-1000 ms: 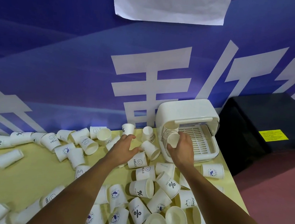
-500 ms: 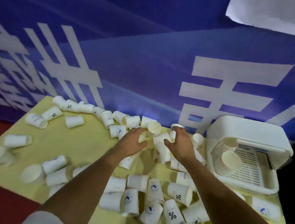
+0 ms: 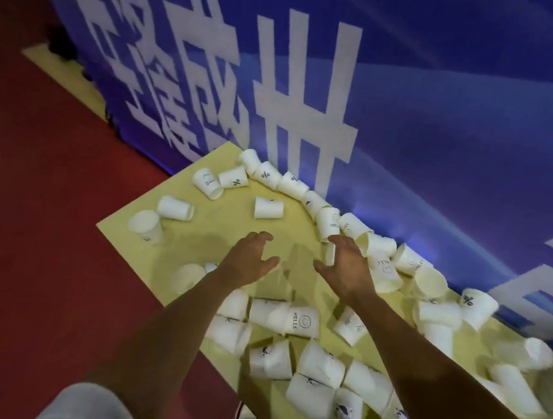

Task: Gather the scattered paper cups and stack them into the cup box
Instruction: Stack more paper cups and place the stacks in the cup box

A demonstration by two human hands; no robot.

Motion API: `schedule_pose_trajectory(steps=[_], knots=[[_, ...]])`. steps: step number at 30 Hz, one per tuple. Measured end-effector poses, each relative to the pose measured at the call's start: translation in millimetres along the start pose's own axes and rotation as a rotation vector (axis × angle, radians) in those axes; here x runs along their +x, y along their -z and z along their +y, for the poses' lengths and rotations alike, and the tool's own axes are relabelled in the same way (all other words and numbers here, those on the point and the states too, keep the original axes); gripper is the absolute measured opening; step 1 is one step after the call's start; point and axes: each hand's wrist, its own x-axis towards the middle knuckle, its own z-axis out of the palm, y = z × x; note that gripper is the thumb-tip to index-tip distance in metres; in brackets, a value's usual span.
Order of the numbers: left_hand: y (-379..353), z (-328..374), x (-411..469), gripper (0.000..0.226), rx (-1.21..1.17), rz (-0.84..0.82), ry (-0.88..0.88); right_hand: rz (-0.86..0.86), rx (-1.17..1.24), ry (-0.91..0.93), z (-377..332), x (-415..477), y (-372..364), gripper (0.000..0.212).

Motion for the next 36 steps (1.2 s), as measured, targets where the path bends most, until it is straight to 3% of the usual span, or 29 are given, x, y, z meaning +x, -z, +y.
schedule_pose_trajectory(steps=[15, 25, 30, 36], knots=[[60, -155, 72, 0.059, 0.069, 0.045, 0.251, -0.186, -0.137, 0.064, -85, 130, -100, 0.070], [57, -201, 117, 0.055, 0.081, 0.101, 0.245, -0.198, -0.201, 0.042, -88, 174, -144, 0.071], [69, -209, 140, 0.058, 0.206, 0.100, 0.181, -0.131, -0.228, 0.031, -82, 192, -150, 0.073], [79, -227, 153, 0.073, 0.548, 0.046, 0.167, -0.117, -0.247, 0.037, -75, 207, -161, 0.079]])
